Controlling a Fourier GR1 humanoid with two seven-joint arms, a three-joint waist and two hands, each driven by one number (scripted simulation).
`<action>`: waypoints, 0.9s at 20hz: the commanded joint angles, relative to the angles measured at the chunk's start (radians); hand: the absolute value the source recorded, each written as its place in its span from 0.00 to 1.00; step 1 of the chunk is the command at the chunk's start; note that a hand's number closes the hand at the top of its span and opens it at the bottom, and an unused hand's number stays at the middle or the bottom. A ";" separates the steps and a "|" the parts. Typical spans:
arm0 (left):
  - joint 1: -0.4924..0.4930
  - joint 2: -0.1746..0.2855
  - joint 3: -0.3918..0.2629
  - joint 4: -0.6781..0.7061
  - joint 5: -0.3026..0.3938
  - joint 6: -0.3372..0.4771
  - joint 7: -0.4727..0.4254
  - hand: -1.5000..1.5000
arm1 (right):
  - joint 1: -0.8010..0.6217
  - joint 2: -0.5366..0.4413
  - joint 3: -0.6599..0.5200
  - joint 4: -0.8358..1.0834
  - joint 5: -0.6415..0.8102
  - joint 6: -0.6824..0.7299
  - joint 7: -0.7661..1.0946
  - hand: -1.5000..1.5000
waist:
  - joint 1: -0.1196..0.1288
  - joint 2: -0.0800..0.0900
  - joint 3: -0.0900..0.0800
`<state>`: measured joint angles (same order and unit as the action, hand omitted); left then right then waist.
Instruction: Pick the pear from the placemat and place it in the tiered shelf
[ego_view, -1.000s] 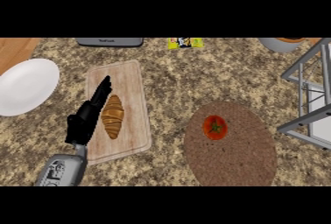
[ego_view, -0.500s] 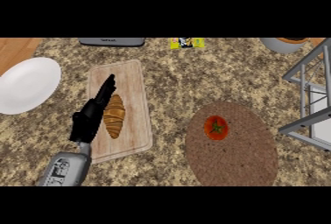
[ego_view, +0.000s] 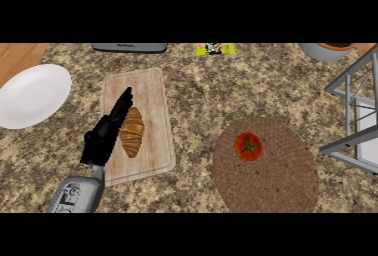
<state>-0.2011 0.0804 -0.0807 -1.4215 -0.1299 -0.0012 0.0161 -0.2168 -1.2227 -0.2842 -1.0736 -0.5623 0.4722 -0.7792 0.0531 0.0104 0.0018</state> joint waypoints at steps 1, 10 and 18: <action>-0.030 -0.029 -0.016 0.029 -0.026 0.026 0.000 0.50 | -0.118 0.046 0.068 0.083 0.007 0.154 -0.070 1.00 | -0.001 0.004 0.000; 0.013 -0.003 -0.016 -0.024 -0.020 -0.001 -0.010 0.50 | -0.283 0.067 0.151 0.225 0.264 -0.110 -0.053 1.00 | 0.007 0.005 0.000; -0.043 0.027 0.052 0.027 0.012 -0.018 0.003 0.50 | -0.453 0.107 0.176 0.482 0.309 0.020 -0.076 0.00 | -0.014 0.003 0.000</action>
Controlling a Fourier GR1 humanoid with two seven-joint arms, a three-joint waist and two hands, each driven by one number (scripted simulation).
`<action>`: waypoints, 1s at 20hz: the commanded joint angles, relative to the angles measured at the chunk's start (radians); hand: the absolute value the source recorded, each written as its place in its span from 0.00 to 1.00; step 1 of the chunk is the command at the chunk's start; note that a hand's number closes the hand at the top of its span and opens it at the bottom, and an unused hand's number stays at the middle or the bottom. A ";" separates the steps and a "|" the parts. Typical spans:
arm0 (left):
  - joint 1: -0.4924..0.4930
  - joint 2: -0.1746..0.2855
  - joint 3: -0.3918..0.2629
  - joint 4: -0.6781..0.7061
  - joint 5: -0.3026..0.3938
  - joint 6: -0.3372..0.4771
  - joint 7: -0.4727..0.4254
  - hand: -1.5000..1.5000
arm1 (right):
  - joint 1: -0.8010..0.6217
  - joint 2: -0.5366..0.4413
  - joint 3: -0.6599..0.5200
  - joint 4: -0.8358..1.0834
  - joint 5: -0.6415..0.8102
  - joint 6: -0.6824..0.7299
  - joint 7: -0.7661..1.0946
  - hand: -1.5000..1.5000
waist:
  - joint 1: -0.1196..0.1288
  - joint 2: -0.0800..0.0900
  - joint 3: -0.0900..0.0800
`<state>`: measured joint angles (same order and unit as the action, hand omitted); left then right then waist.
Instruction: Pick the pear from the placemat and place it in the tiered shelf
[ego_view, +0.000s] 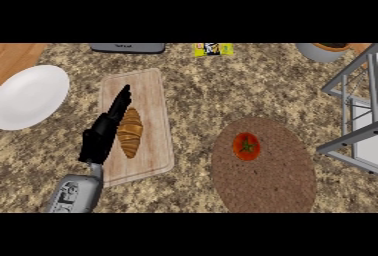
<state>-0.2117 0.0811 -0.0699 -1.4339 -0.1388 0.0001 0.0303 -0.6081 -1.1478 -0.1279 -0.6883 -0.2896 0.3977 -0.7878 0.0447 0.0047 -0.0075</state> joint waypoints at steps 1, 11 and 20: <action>-0.004 0.019 0.032 0.046 0.016 -0.016 -0.044 0.50 | -0.046 -0.005 0.004 0.144 0.023 0.151 -0.076 0.00 | -0.007 0.010 0.010; -0.001 0.000 0.017 0.014 0.013 -0.009 -0.013 0.50 | -0.135 0.004 0.010 0.171 -0.045 0.371 0.041 0.00 | -0.008 0.006 0.010; -0.009 0.000 0.014 0.025 0.005 -0.011 -0.014 0.50 | -0.323 -0.079 -0.147 0.370 -0.280 0.510 0.447 0.00 | 0.001 0.009 0.010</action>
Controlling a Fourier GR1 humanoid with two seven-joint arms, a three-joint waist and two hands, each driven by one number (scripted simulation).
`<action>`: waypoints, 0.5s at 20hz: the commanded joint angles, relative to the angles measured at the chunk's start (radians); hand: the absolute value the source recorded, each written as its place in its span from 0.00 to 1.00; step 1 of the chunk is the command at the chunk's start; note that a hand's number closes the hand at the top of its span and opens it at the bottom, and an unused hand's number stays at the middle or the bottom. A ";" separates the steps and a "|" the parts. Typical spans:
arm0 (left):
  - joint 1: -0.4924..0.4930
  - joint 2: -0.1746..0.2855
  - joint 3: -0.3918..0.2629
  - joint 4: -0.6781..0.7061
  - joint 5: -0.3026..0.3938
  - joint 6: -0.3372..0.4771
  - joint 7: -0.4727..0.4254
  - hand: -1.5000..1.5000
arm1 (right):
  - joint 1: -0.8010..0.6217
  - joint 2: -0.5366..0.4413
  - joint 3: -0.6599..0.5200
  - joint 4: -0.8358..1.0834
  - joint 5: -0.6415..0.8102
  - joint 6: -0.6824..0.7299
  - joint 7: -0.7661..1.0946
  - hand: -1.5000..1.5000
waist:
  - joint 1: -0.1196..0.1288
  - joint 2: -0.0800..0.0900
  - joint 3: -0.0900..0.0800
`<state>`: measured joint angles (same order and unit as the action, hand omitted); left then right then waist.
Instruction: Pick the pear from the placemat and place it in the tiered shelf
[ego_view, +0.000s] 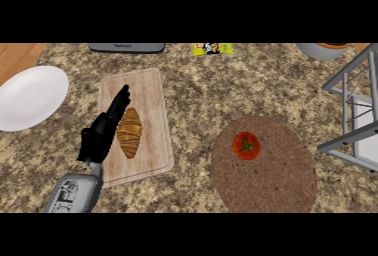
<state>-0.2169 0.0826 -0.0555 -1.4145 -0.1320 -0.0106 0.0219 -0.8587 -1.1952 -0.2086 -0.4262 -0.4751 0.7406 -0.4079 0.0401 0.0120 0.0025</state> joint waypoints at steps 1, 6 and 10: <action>-0.034 -0.009 -0.006 0.007 -0.006 0.004 0.017 0.50 | -0.102 -0.035 -0.078 0.136 -0.106 0.146 0.120 0.00 | 0.008 0.005 0.000; -0.042 -0.011 -0.009 -0.012 -0.001 -0.002 0.033 0.50 | -0.137 -0.121 -0.101 0.227 -0.104 0.117 0.249 0.00 | 0.024 0.014 0.003; -0.005 -0.023 -0.030 -0.021 -0.010 -0.001 0.009 0.50 | -0.076 -0.169 -0.058 0.231 -0.048 0.168 0.266 0.00 | 0.028 0.022 0.008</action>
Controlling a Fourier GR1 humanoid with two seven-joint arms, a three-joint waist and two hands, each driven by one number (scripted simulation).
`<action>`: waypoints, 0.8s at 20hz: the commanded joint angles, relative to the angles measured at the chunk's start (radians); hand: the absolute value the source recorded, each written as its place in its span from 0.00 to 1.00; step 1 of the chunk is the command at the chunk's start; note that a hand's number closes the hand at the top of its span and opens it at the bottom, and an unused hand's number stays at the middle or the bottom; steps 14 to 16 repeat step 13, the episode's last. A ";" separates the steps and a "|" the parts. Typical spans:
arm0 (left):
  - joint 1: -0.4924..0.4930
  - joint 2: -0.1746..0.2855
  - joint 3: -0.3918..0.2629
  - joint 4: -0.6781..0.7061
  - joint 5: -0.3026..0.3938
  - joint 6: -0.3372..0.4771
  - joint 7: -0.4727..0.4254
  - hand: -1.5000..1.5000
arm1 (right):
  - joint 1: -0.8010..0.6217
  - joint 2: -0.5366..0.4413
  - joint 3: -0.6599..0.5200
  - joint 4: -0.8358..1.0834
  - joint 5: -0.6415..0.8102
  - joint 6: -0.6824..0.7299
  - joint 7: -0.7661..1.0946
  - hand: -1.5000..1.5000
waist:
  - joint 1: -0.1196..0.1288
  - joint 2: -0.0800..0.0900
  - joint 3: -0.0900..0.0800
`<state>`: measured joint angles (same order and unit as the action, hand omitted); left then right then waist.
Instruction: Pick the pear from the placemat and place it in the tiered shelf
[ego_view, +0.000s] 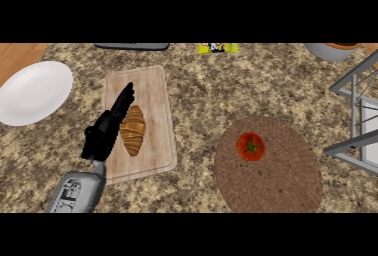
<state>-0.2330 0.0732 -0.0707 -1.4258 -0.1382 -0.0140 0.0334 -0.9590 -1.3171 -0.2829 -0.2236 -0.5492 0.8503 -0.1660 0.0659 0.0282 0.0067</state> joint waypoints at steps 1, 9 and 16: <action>-0.016 -0.012 -0.008 -0.002 0.000 0.001 -0.013 0.50 | 0.009 -0.045 0.022 0.020 0.033 0.055 0.031 0.00 | 0.007 0.011 0.003; 0.006 -0.007 0.005 -0.004 0.015 -0.004 -0.020 0.50 | 0.073 -0.084 0.053 -0.014 0.089 0.085 -0.040 0.00 | 0.011 0.025 0.013; -0.001 -0.008 0.000 -0.014 0.004 0.004 -0.011 0.50 | 0.089 -0.081 0.048 -0.008 0.087 0.126 -0.040 0.00 | 0.003 0.018 0.018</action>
